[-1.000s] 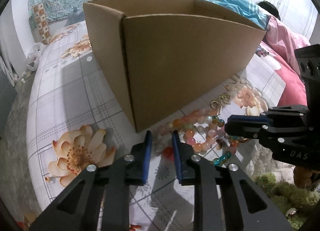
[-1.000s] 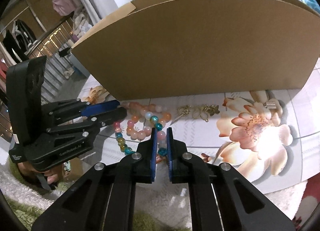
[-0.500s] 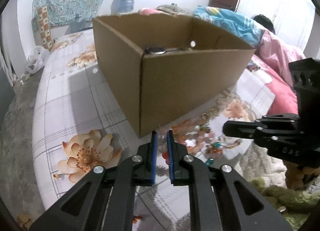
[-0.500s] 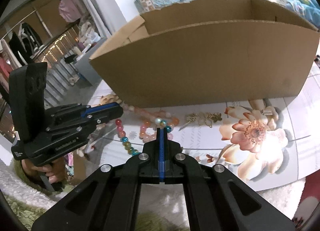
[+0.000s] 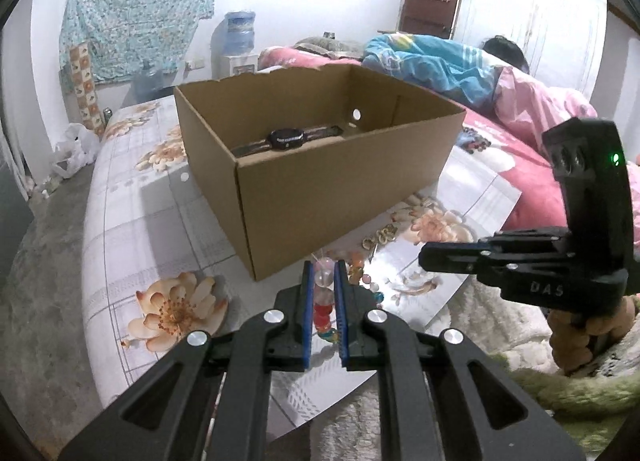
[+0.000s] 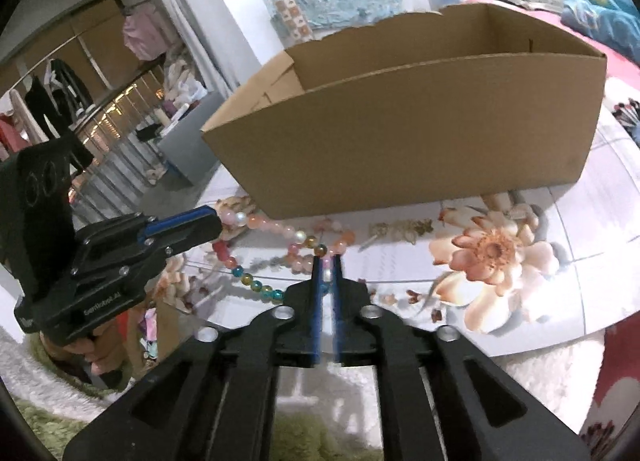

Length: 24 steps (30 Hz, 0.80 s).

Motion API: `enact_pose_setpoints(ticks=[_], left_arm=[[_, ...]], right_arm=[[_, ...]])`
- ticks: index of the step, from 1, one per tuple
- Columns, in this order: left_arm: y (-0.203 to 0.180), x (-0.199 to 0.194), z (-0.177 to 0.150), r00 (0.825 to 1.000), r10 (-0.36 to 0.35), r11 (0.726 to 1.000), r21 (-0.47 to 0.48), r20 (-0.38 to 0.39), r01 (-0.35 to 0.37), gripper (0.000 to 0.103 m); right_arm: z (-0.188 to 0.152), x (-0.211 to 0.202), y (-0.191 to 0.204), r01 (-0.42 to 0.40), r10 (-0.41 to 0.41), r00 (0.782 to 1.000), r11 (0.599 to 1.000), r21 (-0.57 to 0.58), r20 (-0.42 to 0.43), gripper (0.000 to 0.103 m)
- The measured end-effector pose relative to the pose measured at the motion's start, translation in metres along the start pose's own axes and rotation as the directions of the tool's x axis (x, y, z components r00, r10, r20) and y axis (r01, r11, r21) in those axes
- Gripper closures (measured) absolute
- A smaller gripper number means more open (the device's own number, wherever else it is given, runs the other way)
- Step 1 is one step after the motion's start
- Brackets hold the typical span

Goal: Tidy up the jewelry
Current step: 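Carry the multicolour bead bracelet in the right gripper over the box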

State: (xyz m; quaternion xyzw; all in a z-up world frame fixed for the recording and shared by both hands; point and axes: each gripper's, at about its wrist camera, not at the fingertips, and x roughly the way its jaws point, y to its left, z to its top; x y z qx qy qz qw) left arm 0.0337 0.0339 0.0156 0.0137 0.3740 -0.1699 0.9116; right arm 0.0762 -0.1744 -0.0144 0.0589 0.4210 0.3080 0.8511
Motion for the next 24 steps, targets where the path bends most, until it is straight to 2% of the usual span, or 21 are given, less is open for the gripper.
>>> enact_pose_setpoints(ticks=[2,7,14,24], left_arm=[[0.001,0.001,-0.002,1.0,0.006,1.0,-0.004,-0.003,-0.006,0.094],[0.004,0.004,-0.005,1.0,0.01,1.0,-0.015,-0.015,-0.011,0.094],[0.012,0.011,-0.007,0.999,0.008,1.0,-0.012,-0.037,-0.009,0.094],[0.021,0.02,-0.01,0.998,-0.007,0.999,-0.033,-0.056,0.006,0.094]], right_arm=[[-0.001,0.002,0.002,-0.01,0.01,1.0,1.0,-0.007,-0.007,0.075],[0.002,0.018,0.009,-0.007,0.006,0.999,1.0,-0.026,-0.049,0.075],[0.004,0.037,0.009,0.03,-0.033,0.994,0.999,-0.038,-0.1,0.089],[0.004,0.051,0.015,0.064,-0.076,0.989,0.993,-0.103,-0.124,0.091]])
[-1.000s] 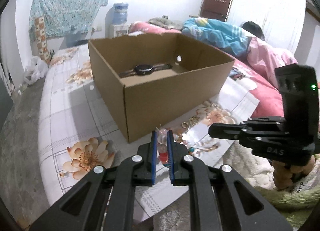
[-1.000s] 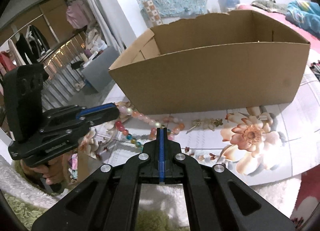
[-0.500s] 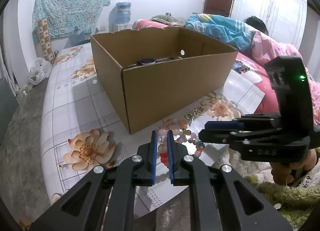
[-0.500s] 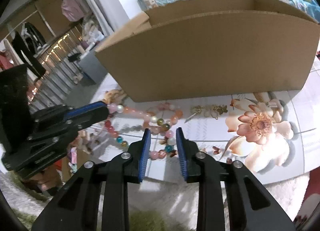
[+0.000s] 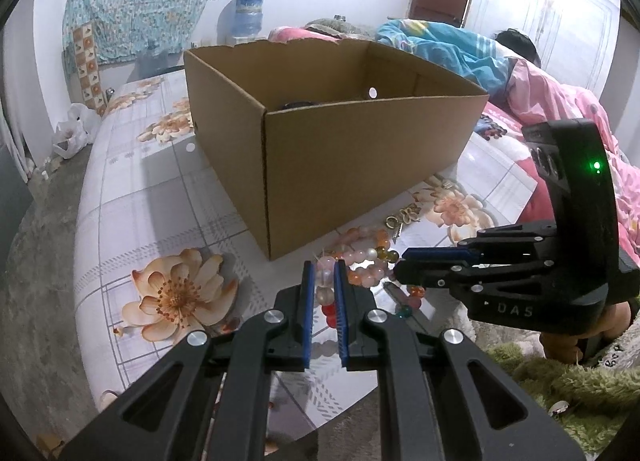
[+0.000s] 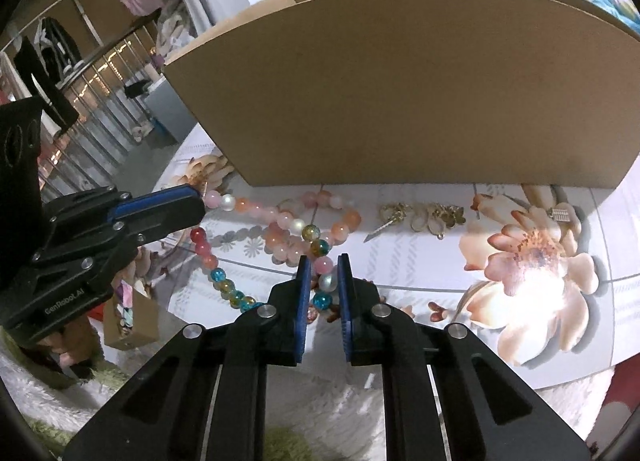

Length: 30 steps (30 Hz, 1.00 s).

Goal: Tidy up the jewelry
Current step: 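Carry the multicolour bead bracelet in the right gripper over the box, then lower the bead bracelet into the box and open the right gripper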

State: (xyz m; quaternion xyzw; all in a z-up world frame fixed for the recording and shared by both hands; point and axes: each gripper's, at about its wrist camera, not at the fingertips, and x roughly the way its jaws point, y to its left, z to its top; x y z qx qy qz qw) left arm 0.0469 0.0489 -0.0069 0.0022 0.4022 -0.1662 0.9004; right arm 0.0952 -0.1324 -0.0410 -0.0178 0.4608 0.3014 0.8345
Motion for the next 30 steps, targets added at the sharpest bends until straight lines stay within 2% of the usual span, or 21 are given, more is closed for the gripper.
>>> enact_pose_setpoints(ticks=[5,11,18,21,24,27,30], left_arm=[[0.0,0.004,0.0,1.0,-0.006,1.0,-0.006,-0.008,0.006,0.094],[-0.002,-0.001,0.002,1.0,-0.015,1.0,-0.003,0.007,0.015,0.094],[-0.009,-0.029,0.011,0.996,-0.062,0.998,0.003,0.063,0.062,0.094],[-0.014,-0.05,0.023,0.986,-0.118,0.993,0.004,0.116,0.118,0.094],[-0.021,-0.076,0.043,0.968,-0.163,0.986,0.051,0.193,0.156,0.094],[-0.027,-0.097,0.075,0.948,-0.166,0.983,0.121,0.271,0.138,0.094],[-0.027,-0.097,0.104,0.943,-0.138,0.985,0.139,0.302,0.1,0.094]], right_arm=[[0.0,0.001,0.005,0.024,-0.024,1.0,0.999,-0.047,-0.003,0.095],[0.001,-0.01,0.009,0.021,-0.019,0.999,0.998,-0.066,0.038,0.096],[-0.002,-0.044,0.002,-0.043,0.044,0.995,0.999,-0.015,0.095,0.096],[0.002,-0.069,0.002,-0.054,0.056,0.987,0.998,-0.017,0.148,0.096],[0.016,-0.094,0.007,-0.085,0.088,0.973,0.996,-0.026,0.214,0.096],[0.044,-0.12,0.006,-0.094,0.109,0.952,0.993,-0.065,0.288,0.096],[0.078,-0.124,-0.004,-0.129,0.145,0.941,0.989,-0.07,0.307,0.096]])
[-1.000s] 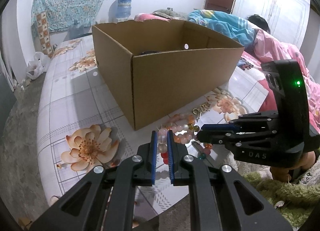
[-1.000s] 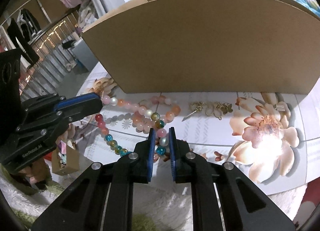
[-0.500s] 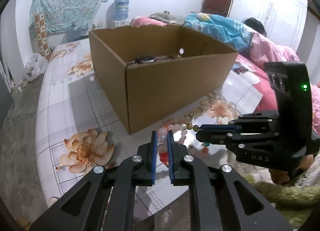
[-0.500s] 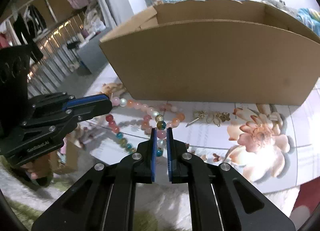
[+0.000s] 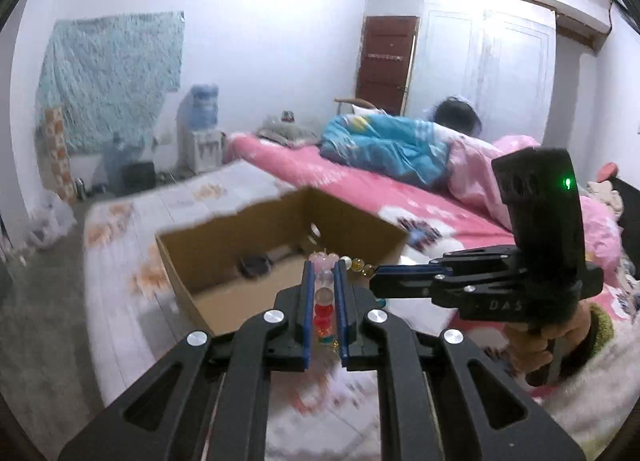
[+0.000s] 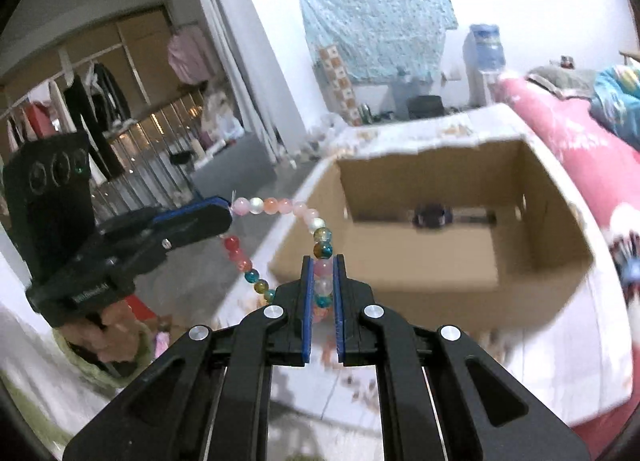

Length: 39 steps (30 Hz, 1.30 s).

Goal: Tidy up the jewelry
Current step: 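Lower the bead bracelet into the box and open the right gripper, then withdraw the right gripper up and out of the box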

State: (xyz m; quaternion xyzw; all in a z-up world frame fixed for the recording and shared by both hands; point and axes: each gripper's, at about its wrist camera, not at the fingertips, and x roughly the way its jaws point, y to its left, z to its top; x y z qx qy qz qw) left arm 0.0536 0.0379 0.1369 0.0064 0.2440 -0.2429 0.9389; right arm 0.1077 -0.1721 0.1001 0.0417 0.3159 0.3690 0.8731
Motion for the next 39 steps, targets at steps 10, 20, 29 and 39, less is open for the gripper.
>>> enact_pose_setpoints(ticks=[10,20,29,39], left_arm=[[0.052,0.108,0.009,0.963,0.12,0.992,-0.002,-0.241,-0.124,0.094],[0.073,0.123,-0.012,0.921,0.24,0.97,0.04,-0.306,-0.24,0.086],[0.086,0.085,-0.014,0.945,0.236,0.964,-0.064,-0.227,-0.257,0.068],[0.068,0.042,-0.022,0.96,0.228,0.96,-0.126,-0.164,-0.249,0.036]], right_arm=[[0.038,0.108,-0.057,-0.01,0.035,0.961,0.996,0.091,-0.274,0.096],[0.034,0.145,-0.071,0.061,-0.007,0.928,0.989,0.131,-0.373,0.088],[0.014,0.086,-0.079,0.08,-0.028,0.976,0.968,0.236,-0.215,0.077],[0.005,0.043,-0.048,0.124,-0.113,0.992,0.974,0.191,-0.063,0.046]])
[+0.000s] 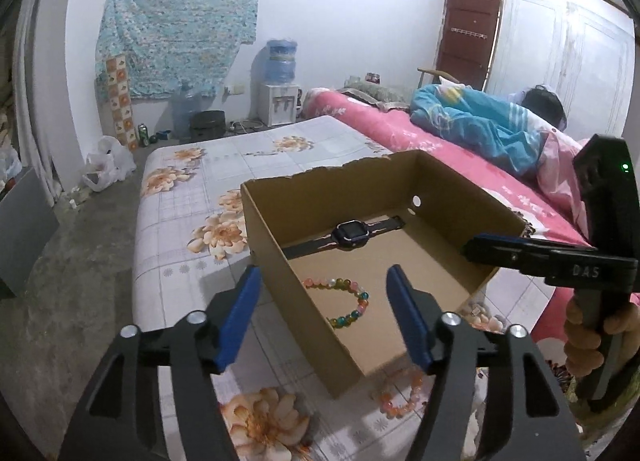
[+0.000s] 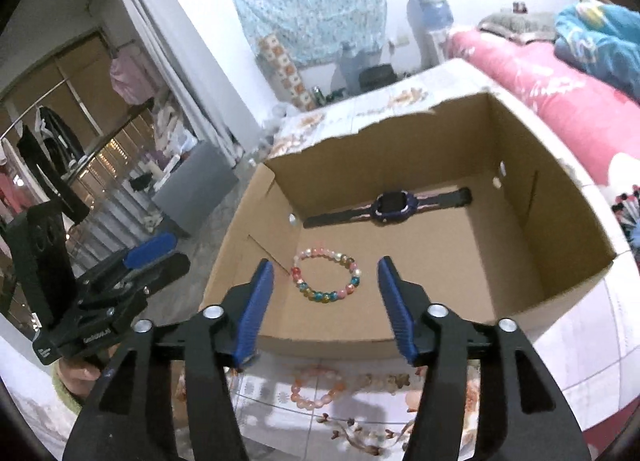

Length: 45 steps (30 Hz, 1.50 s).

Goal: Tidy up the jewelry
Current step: 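Withdraw the right gripper up and out of the box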

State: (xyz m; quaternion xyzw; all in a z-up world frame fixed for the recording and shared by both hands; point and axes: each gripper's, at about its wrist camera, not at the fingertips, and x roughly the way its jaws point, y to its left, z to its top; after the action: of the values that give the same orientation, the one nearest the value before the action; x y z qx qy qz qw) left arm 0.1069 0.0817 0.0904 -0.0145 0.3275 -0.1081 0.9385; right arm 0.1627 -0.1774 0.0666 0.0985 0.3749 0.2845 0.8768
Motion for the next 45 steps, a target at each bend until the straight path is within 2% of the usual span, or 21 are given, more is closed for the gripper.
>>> enact_pose_setpoints(ticks=[6,21,32,35,39,45], left_arm=[[-0.014,-0.021,-0.011,1.0,0.01,1.0,-0.001,0.022,-0.009,0.023],[-0.053,-0.045,-0.04,1.0,-0.024,0.999,0.032,0.017,0.023,0.013],[-0.061,-0.042,-0.042,0.999,-0.048,0.998,0.04,0.006,0.048,0.013],[-0.062,-0.04,-0.043,0.999,-0.053,0.998,0.037,0.0,0.053,0.013],[-0.062,-0.038,-0.042,0.998,-0.055,0.998,0.032,-0.005,0.055,0.013],[-0.06,-0.036,-0.042,0.998,-0.055,0.998,0.025,-0.014,0.056,0.012]], right_arm=[[-0.008,-0.016,0.006,-0.001,0.002,1.0,0.999,-0.035,0.026,0.026],[-0.03,-0.053,0.021,0.058,-0.047,0.994,0.992,-0.111,0.098,0.009],[-0.041,-0.063,0.032,0.178,-0.158,0.979,0.972,-0.152,0.132,0.008],[-0.043,-0.066,0.035,0.259,-0.233,0.958,0.953,-0.156,0.165,0.008],[-0.043,-0.068,0.033,0.328,-0.299,0.935,0.933,-0.148,0.19,0.008],[-0.042,-0.065,0.027,0.366,-0.341,0.924,0.92,-0.143,0.172,0.008]])
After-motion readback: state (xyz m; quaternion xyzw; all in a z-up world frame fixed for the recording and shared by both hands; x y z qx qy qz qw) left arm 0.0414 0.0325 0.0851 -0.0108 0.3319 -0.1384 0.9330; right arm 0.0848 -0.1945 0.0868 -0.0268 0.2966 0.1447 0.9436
